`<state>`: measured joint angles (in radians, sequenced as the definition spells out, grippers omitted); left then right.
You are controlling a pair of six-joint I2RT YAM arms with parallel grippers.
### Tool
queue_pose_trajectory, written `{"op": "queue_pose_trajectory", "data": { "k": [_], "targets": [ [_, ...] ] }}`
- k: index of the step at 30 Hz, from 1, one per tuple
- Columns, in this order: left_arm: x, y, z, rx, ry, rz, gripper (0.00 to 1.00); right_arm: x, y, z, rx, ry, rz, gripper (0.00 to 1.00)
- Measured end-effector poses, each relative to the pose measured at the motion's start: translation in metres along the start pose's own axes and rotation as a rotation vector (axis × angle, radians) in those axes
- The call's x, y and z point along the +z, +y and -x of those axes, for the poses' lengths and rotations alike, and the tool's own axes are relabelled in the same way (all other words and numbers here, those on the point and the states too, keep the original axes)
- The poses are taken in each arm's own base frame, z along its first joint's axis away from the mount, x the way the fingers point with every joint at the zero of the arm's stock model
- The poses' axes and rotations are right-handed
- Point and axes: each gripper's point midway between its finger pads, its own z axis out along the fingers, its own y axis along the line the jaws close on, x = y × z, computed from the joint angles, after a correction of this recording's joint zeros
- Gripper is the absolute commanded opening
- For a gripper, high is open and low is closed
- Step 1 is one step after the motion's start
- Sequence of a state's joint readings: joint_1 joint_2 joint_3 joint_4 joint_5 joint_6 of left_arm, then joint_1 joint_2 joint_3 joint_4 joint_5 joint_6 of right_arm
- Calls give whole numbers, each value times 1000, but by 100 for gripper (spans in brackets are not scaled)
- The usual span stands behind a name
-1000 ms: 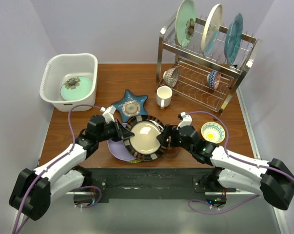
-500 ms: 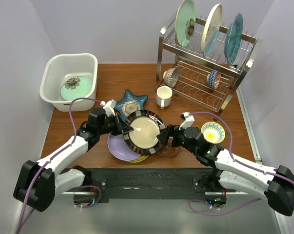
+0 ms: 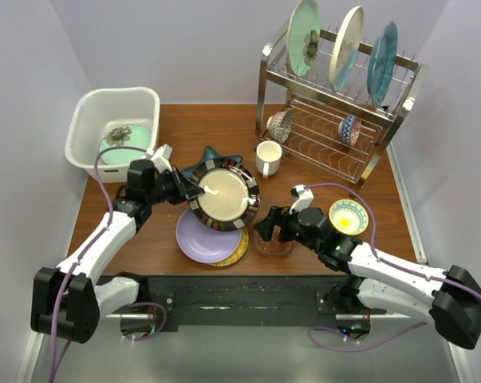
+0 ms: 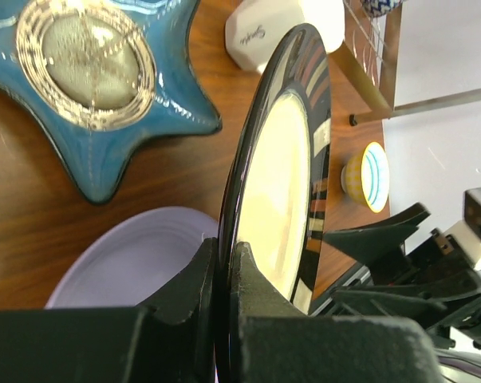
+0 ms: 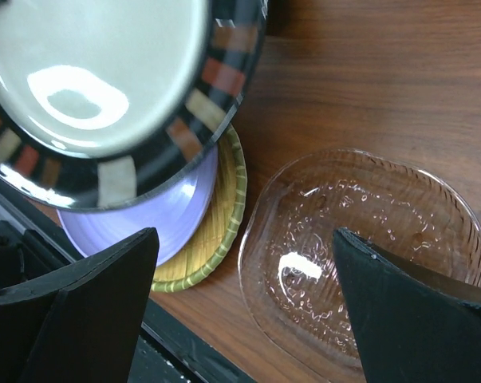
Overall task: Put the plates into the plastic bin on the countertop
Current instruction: Place the plate in the plastic bin.
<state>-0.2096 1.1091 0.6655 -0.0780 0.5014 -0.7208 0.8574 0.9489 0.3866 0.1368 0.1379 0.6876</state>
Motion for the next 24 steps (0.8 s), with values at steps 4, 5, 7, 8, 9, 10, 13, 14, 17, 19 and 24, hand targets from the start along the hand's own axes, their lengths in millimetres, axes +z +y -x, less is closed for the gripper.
{"op": "queue_pose_trajectory", "data": {
  "k": [4,5,7,8,9,10,13,14,17,19,24],
  "targets": [
    [-1,-7,19,22,-13,2,0,2,-2,-3,-2,12,-6,94],
    [-1,-10,24,28,-16,3,0,2,-2,-4,-2,15,-8,94],
    [-2,-13,35,34,-27,2,0,3,-3,-5,-3,18,-10,94],
    [-3,-14,39,37,-32,2,0,3,-3,-6,-3,20,-12,94],
    [-4,-14,43,42,-39,3,0,3,-3,-6,-3,21,-12,94],
    [-5,-14,48,42,-46,2,0,4,-4,-6,-4,23,-14,94],
    [-8,-12,58,38,-60,5,0,5,-5,-8,-4,28,-17,94],
    [-10,-10,61,32,-65,8,0,6,-5,-9,-5,33,-20,94],
    [-16,-1,73,13,-85,34,0,8,-7,-14,-7,51,-26,94],
    [-19,4,82,7,-97,52,0,8,-7,-16,-8,59,-24,94],
    [-28,12,109,1,-145,85,0,9,-8,-18,-9,69,-25,94]
  ]
}}
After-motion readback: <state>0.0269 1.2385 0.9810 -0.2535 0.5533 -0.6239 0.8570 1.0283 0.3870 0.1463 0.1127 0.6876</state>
